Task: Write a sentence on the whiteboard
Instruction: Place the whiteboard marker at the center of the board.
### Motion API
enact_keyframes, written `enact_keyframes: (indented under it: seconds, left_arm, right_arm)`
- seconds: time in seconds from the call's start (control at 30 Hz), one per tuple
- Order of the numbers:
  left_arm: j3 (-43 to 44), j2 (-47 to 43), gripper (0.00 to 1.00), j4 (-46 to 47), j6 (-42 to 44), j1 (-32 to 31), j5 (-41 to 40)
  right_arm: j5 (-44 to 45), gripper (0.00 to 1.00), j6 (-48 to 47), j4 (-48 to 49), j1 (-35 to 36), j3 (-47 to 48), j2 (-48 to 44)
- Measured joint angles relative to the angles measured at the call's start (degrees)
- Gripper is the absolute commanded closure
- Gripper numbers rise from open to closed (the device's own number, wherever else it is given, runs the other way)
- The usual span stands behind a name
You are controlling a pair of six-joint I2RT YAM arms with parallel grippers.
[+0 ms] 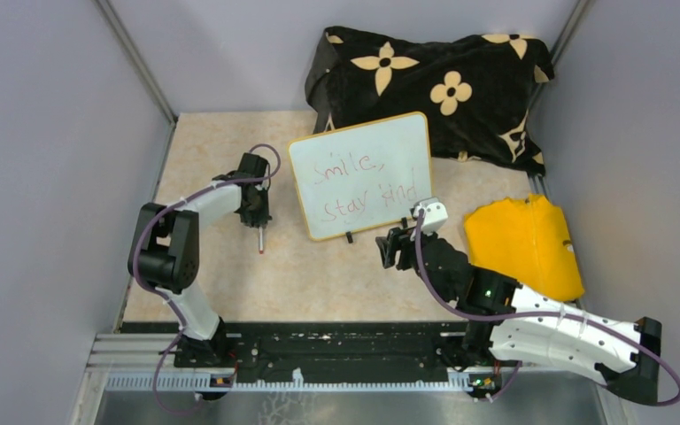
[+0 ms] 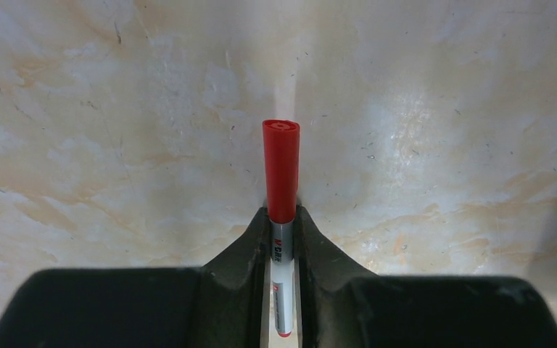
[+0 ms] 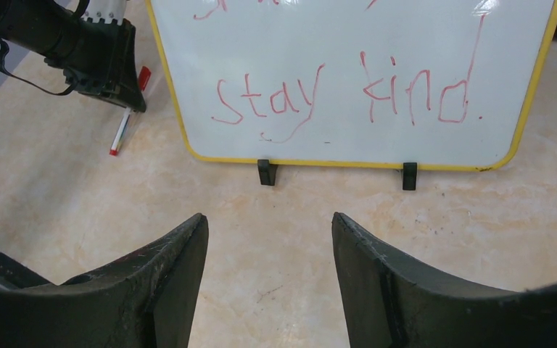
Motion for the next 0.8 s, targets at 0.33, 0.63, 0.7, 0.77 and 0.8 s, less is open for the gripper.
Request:
enact_keyframes:
  seconds: [0.33,0.63,0.7,0.77,0.8]
  left_arm:
    - [0.2,0.2,0.74,0.0,0.2,0.0,0.0]
    - [0.4,0.4,0.72,0.1,0.2,0.0,0.1]
    - [0.4,0.4,0.72,0.1,0.2,0.0,0.1]
    - [0.4,0.4,0.72,0.1,0.2,0.0,0.0]
    - [0.4,0.4,0.72,0.1,0.2,0.0,0.0]
  right_arm:
    - [0.1,0.38,0.9,-0.6,0.0,0.0,-1.2]
    - [0.3,0.38,1.4,-0.9,0.0,0.0,-2.3]
    - [0.4,0.38,1.4,-0.9,0.0,0.0,-2.3]
    - [0.4,0.38,1.5,-0.9,0.0,0.0,-2.3]
    - [0.4,0.38,1.5,-0.9,0.0,0.0,-2.3]
